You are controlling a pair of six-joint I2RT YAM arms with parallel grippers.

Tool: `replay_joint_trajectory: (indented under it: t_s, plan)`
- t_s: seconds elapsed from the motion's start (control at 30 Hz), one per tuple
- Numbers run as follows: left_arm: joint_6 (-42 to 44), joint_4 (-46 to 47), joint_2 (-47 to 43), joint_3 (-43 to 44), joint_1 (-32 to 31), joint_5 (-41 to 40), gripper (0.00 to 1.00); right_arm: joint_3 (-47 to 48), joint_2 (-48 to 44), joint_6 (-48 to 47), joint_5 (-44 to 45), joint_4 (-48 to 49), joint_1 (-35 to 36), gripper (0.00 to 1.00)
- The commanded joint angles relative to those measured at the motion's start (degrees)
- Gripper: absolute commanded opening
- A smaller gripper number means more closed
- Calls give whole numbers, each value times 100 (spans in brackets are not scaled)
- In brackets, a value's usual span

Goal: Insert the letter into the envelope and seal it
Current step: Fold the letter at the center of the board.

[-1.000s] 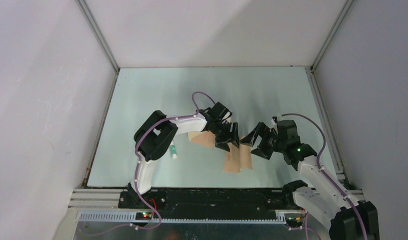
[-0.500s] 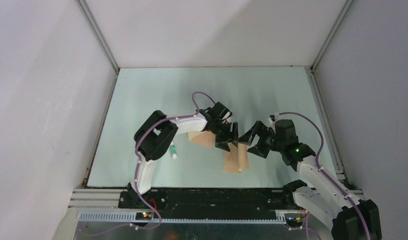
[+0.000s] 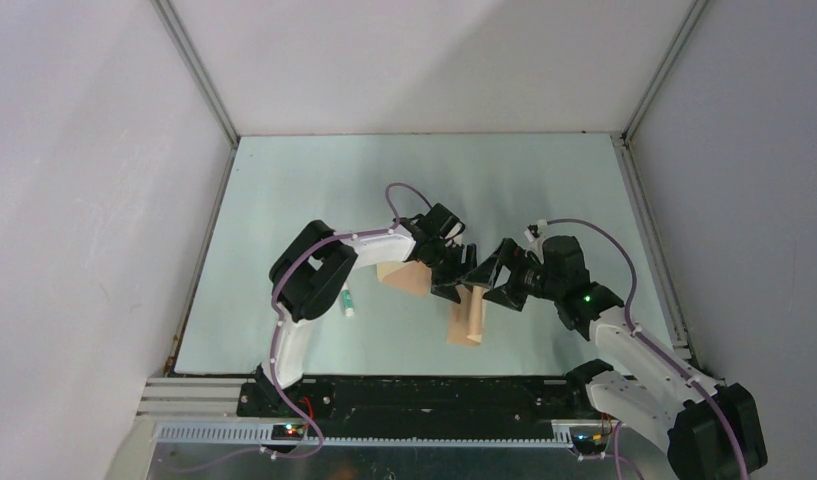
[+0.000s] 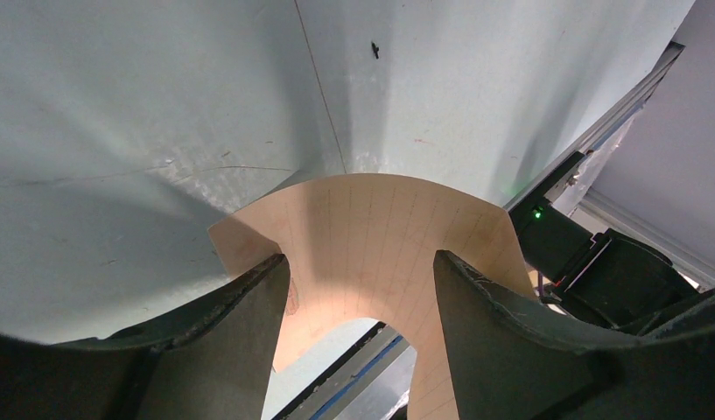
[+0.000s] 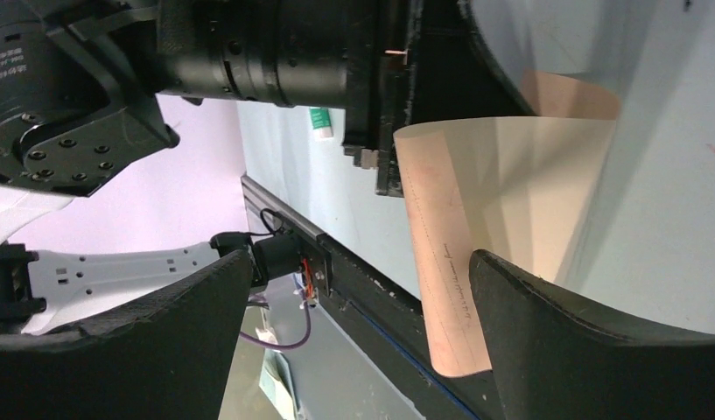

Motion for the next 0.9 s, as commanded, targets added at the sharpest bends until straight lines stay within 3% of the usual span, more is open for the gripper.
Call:
replay_joint_trajectory:
  t_s: [0.0,0.87]
  plan:
    - [301,-421,353,-9,-5,-534,71,242,67,55,-176,511,120,97]
    - [368,-552,258,33,34,-590,71,244,185,-303,412,-90,172,97]
